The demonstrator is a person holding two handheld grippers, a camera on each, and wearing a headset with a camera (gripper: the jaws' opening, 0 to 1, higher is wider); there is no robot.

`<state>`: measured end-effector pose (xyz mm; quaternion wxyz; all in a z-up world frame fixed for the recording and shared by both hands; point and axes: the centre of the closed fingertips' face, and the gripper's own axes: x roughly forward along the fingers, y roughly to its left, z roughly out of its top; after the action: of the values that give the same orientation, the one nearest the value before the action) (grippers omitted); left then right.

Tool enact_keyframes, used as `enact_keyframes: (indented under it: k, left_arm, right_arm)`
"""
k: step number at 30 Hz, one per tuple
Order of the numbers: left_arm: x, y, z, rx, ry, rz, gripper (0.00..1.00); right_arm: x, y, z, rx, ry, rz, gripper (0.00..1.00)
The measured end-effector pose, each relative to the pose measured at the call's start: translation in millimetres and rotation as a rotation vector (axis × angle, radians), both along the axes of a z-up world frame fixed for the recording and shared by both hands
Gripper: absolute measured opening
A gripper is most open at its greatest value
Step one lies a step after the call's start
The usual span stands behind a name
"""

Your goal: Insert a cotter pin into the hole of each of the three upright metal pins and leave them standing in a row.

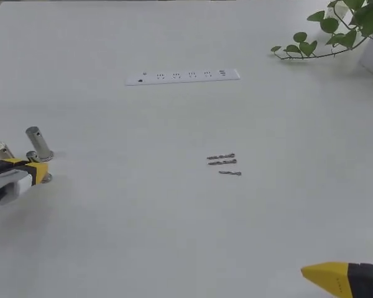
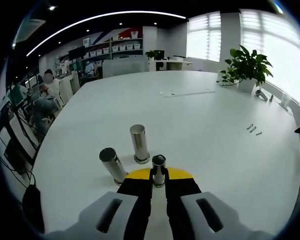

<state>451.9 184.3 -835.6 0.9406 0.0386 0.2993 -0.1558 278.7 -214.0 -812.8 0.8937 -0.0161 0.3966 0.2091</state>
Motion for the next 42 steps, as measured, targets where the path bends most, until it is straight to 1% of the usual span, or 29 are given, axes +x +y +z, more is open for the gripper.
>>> enact_keyframes:
  k: [5,7,11,12,13,14,19,21,22,25,28,30,36,38,41,42]
  left_arm:
    - [-1.6,0.9,0.2,0.006,0.008,0.011,0.07]
    - [-3.9,-0.2,0.2,0.014,0.008,0.002,0.07]
    - [-10.0,-4.5,3.0,0.006,0.008,-0.003,0.07]
    - [-11.1,-6.2,4.7,-0.013,0.006,0.001,0.07]
    - [-12.3,-8.7,8.2,-0.049,0.001,0.017,0.07]
    - [-13.3,-8.8,10.5,-0.062,-0.002,0.029,0.07]
    - [-22.2,-9.1,26.4,-0.084,-0.015,0.072,0.07]
    - [-26.5,-11.5,30.9,-0.116,-0.012,0.099,0.07]
    - [-28.9,-12.2,33.0,-0.122,-0.012,0.108,0.07]
    - [-36.4,-15.9,38.2,-0.111,-0.017,0.109,0.07]
    - [-42.6,-21.6,41.4,-0.125,-0.009,0.115,0.07]
    - [-46.2,-26.4,44.7,-0.119,-0.012,0.112,0.07]
    - [-52.9,-37.9,55.1,-0.118,-0.017,0.114,0.07]
    - [-56.4,-43.8,54.3,-0.122,0.0,0.117,0.07]
    - [-63.0,-51.5,49.8,-0.09,0.016,0.117,0.07]
    - [-64.5,-53.7,48.8,-0.087,0.018,0.118,0.07]
  right_arm:
    - [0.1,1.0,-0.3,0.001,0.0,0.003,0.98]
    - [0.1,1.5,-0.6,0.002,0.0,0.003,0.98]
    - [0.9,2.5,-0.8,0.003,-0.002,0.006,0.98]
    - [1.2,2.9,-0.7,0.005,-0.003,0.006,0.98]
    - [1.4,3.5,-0.7,0.008,-0.004,0.006,0.98]
    - [1.5,3.9,-0.8,0.008,-0.004,0.006,0.98]
    - [1.0,7.6,-1.5,0.015,-0.006,0.015,0.98]
    - [1.1,8.8,-1.6,0.018,-0.007,0.019,0.98]
    - [1.3,9.6,-1.6,0.02,-0.009,0.021,0.98]
    - [2.2,12.7,-1.3,0.028,-0.014,0.029,0.98]
    - [2.5,16.7,-1.2,0.037,-0.017,0.042,0.98]
    - [2.8,19.1,-1.1,0.041,-0.021,0.05,0.98]
    - [3.2,24.0,-0.3,0.048,-0.029,0.071,0.98]
    - [3.6,24.3,1.1,0.044,-0.034,0.077,0.98]
    - [4.5,24.6,4.7,0.044,-0.042,0.087,0.98]
    - [4.9,24.5,5.8,0.044,-0.045,0.09,0.98]
